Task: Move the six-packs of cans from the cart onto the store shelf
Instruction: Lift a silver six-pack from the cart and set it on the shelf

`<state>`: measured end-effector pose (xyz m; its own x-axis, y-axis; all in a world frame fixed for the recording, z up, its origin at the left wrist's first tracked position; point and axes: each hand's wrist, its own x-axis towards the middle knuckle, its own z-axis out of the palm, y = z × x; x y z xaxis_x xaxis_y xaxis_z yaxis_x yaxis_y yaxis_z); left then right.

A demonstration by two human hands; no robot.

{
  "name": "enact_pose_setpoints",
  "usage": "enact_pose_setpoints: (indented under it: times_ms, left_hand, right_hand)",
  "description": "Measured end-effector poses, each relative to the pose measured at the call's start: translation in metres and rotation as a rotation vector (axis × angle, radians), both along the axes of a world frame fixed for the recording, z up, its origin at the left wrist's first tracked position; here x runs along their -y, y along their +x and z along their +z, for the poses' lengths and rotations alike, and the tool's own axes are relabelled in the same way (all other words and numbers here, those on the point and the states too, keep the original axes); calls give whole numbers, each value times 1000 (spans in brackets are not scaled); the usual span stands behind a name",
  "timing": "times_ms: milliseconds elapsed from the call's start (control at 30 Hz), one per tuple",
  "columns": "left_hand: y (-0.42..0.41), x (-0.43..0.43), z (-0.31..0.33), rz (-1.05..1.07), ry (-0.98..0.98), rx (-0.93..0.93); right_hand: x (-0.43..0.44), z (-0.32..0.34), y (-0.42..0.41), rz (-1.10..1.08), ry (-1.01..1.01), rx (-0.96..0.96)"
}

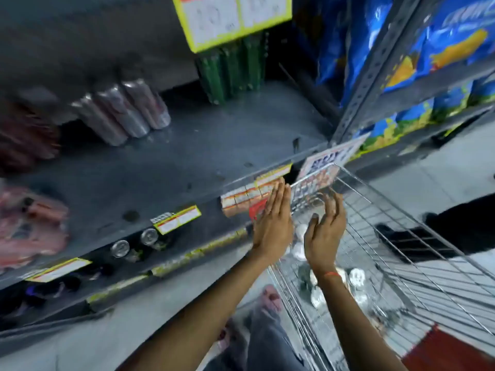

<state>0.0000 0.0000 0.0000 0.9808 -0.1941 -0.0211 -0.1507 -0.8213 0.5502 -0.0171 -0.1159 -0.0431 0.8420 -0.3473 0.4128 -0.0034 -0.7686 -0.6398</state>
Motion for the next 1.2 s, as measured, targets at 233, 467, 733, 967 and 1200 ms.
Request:
enact_pose_setpoints:
  times_ms: [233,467,733,967,1200]
  left_hand:
    - [21,39,-81,519,-223,-901]
    - [30,44,-103,651,-254,-1024]
    - [31,39,-77,826,-639,-1156]
    - [33,16,4,641,-802,-1322]
    - [17,-45,111,389,-867,-1177]
  right_hand:
    - [43,-97,-14,-140,155,-839]
    - [58,-115,-18,-201,506,-933]
    - [58,-101,-13,-215,636,-906]
    - [56,-32,-1,-282,696,-646]
    - [35,102,32,-283,643,-232]
